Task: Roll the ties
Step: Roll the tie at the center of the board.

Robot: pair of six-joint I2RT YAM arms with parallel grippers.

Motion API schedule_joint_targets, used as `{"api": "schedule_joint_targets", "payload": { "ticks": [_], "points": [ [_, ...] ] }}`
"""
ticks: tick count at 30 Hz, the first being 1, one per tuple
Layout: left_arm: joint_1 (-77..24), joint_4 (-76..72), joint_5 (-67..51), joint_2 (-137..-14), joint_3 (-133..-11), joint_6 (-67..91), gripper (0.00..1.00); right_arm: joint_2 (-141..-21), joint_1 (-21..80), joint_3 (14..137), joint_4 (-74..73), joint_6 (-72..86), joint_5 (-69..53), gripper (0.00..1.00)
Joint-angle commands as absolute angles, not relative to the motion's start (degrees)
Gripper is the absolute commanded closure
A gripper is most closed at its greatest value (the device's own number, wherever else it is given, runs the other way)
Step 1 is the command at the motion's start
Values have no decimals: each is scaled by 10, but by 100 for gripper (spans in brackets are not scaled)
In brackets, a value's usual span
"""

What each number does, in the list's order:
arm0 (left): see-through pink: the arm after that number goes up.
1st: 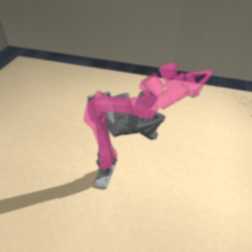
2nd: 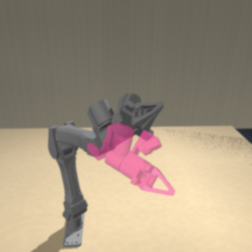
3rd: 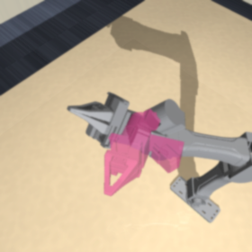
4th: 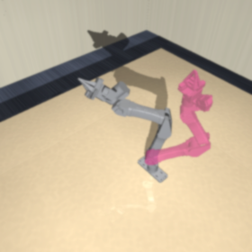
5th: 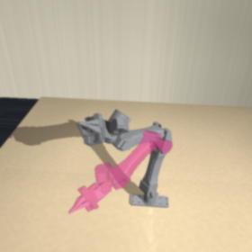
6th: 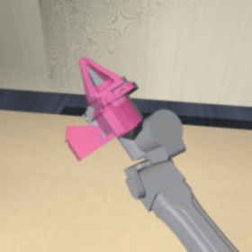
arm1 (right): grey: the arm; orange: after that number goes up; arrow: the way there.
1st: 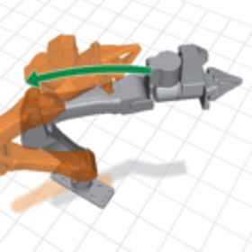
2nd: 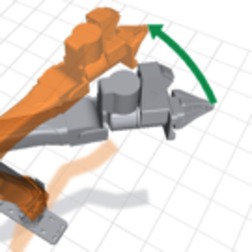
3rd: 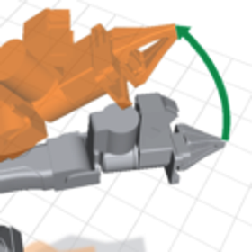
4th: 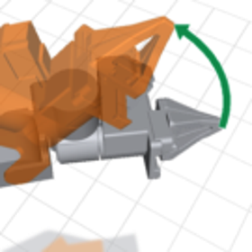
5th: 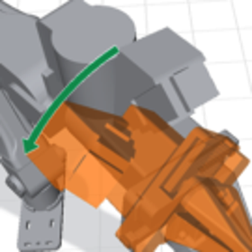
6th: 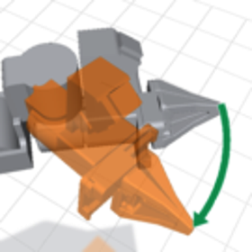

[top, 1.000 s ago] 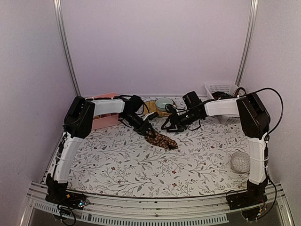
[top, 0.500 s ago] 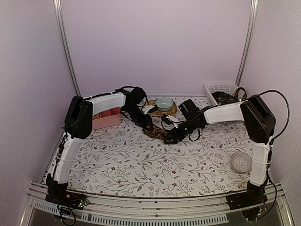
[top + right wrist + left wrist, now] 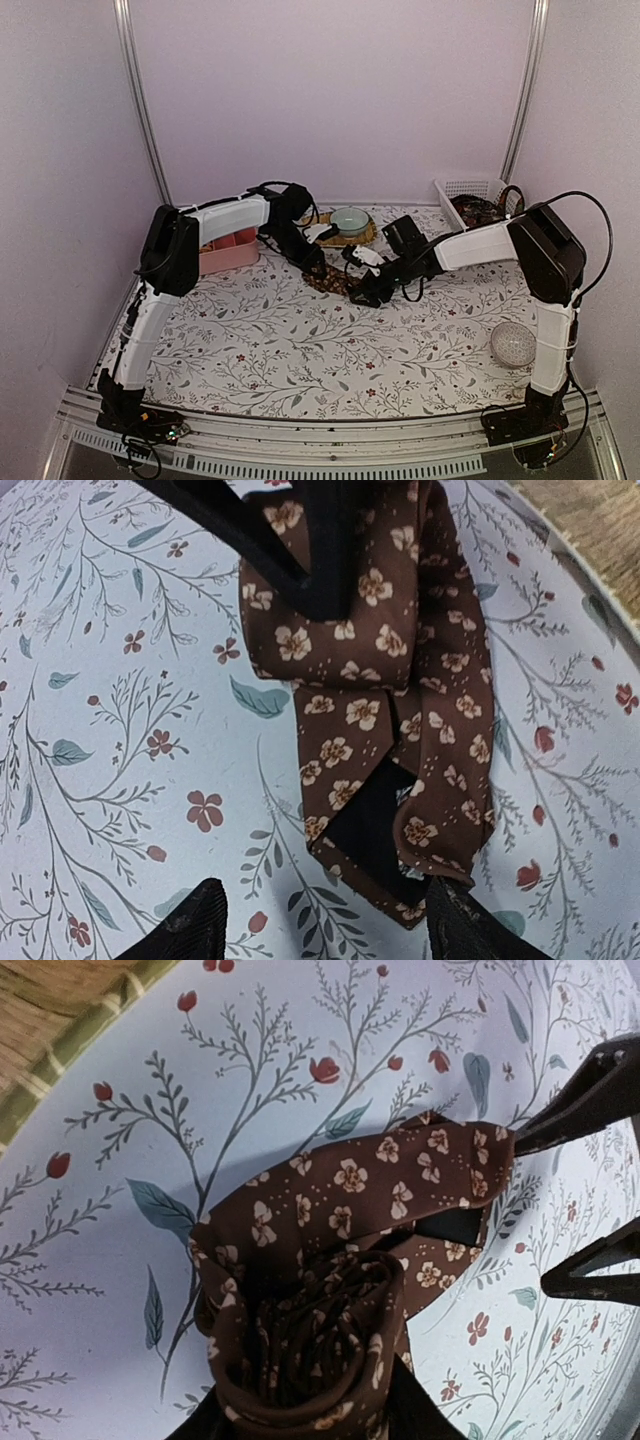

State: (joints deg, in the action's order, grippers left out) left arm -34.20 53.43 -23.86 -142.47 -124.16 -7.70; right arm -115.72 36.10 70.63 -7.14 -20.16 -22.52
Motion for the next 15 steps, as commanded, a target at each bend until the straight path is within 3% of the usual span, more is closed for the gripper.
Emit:
{"api": "schedule_joint_targets", "payload": {
  "ticks": [1, 9, 15],
  "points": [
    [-326, 554, -286, -1453, -1249, -105, 61, -1148, 370, 752, -53, -271, -212, 32],
    [-302, 533, -323, -1452, -1223, -98, 61, -1174, 399, 740, -39, -355, -178, 27],
    [-281, 504, -362, -1453, -1187, -79, 59, -1245, 410, 801, -92, -387, -155, 28]
  ]
}}
